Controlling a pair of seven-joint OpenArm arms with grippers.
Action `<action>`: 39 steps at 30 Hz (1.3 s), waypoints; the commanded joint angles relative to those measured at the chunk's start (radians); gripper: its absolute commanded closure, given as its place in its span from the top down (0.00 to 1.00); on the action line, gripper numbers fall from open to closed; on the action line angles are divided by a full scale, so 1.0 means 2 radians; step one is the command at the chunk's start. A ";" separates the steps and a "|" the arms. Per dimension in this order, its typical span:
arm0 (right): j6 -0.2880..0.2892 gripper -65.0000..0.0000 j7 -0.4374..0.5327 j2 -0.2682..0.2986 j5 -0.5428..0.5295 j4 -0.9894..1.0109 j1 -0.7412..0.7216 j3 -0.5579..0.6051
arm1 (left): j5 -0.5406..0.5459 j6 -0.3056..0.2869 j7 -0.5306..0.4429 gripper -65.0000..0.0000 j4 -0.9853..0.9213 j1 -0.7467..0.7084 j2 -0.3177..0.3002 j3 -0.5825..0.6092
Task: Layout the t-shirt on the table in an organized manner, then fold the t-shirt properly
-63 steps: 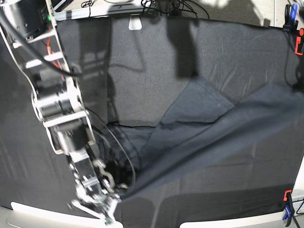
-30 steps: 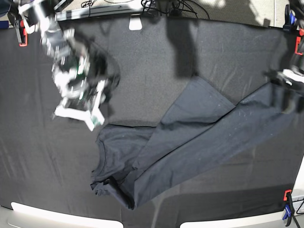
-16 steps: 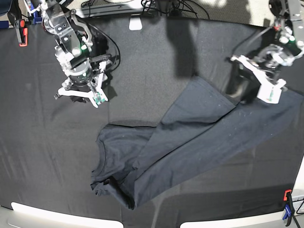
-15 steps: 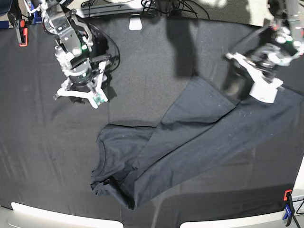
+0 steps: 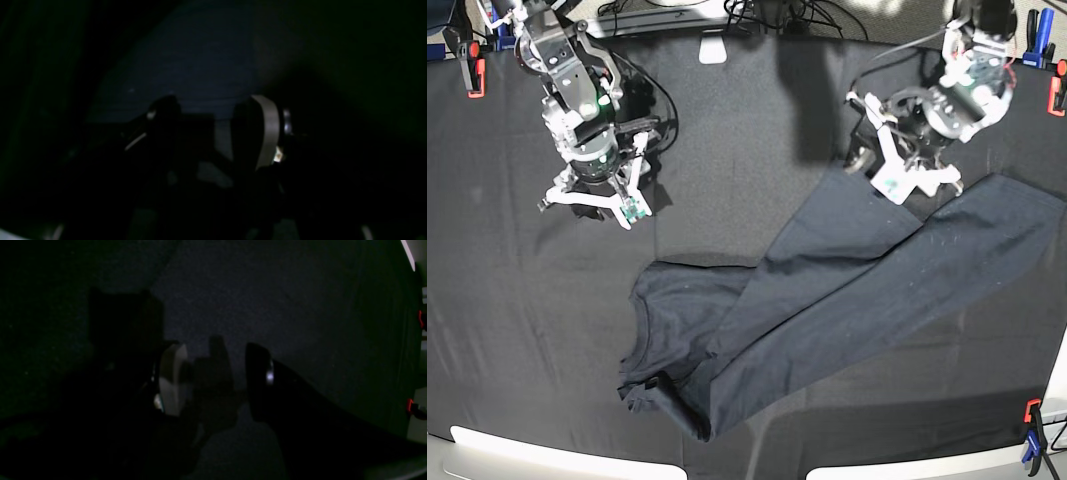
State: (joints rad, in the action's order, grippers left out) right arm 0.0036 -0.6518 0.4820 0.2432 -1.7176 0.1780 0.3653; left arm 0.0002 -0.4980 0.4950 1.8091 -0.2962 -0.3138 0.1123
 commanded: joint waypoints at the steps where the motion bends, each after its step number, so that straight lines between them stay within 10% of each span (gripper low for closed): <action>1: -0.006 0.43 0.007 0.005 0.008 -0.011 -0.006 -0.003 | -0.001 0.000 -0.012 0.47 0.010 0.003 -0.002 0.007; 8: -0.007 0.43 0.007 0.005 0.008 -0.011 -0.006 -0.007 | -0.067 0.068 -0.020 0.47 0.008 0.008 -0.003 0.063; 28: -0.009 0.43 0.007 0.005 0.006 -0.011 -0.010 -0.046 | -0.092 0.089 -0.026 0.47 -0.064 0.040 -0.003 0.114; 33: -0.009 0.43 0.008 0.005 0.006 -0.011 -0.010 -0.046 | -0.092 0.102 -0.022 0.00 -0.072 0.057 -0.027 0.114; 39: -0.009 0.43 0.010 0.005 0.006 -0.011 -0.010 -0.046 | -0.091 0.194 -0.022 0.00 -0.033 0.103 -0.079 0.114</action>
State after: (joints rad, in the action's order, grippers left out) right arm 0.0002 -0.6491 0.4801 0.2398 -1.7184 0.1688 0.2802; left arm -0.1764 -0.1257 0.4713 1.7229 -0.1043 -0.4618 0.3470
